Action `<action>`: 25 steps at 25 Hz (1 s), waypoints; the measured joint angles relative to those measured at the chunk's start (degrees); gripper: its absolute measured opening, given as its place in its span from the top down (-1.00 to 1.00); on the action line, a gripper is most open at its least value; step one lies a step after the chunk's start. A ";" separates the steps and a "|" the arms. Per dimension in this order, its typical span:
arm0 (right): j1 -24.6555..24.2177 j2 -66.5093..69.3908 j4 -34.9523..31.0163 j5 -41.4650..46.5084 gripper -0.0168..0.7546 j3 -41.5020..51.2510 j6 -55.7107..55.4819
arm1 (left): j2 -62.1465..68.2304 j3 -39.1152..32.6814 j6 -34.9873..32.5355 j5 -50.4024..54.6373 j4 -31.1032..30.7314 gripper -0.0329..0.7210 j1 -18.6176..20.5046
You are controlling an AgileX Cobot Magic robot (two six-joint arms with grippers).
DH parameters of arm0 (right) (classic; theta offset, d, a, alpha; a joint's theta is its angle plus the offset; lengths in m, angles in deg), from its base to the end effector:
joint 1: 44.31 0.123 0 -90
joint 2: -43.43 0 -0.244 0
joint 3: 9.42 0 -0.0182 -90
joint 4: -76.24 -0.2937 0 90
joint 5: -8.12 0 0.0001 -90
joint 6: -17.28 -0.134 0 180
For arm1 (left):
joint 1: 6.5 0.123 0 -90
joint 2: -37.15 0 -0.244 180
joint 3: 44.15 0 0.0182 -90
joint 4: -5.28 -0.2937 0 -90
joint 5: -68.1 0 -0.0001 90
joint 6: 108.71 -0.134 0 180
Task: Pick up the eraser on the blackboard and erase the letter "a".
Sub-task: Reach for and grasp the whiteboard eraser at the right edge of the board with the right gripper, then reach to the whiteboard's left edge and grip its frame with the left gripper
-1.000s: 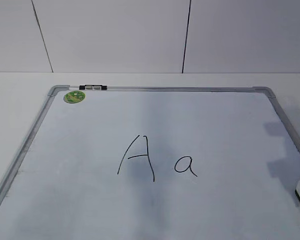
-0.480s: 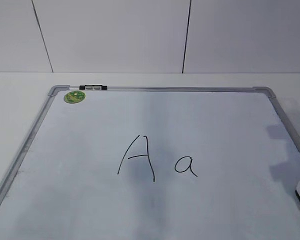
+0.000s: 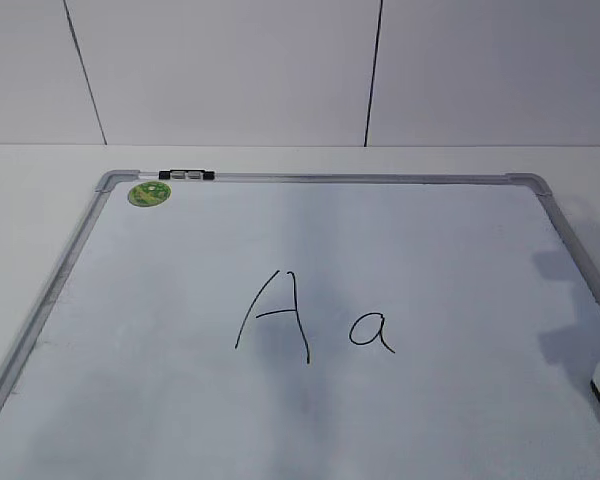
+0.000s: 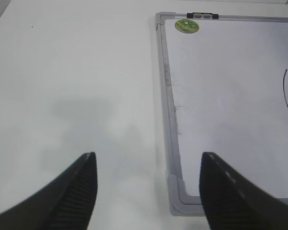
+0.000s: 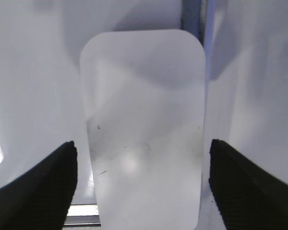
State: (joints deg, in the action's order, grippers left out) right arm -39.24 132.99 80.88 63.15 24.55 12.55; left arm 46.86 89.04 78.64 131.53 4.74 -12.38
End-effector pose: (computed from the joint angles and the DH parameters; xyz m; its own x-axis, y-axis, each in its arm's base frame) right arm 0.2563 0.0138 0.0863 -0.9982 -0.0524 -0.0290 -0.0505 0.9966 -0.0653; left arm 0.1100 -0.0102 0.2744 -0.5046 -0.0724 -0.8603 0.0330 0.9941 -0.1030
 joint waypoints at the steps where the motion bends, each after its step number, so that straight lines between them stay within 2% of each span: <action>1: 0.00 0.24 0.00 -0.09 -0.74 0.00 0.00 | 0.00 0.00 0.00 0.00 0.00 -0.41 0.00; 25: 0.00 2.75 0.15 -2.37 -0.64 0.00 -1.25 | 0.00 0.00 0.00 0.00 0.00 -0.41 0.00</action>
State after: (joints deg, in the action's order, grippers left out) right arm -39.24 135.74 81.03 60.78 24.55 11.30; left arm 46.86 89.04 78.64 131.53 4.74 -12.38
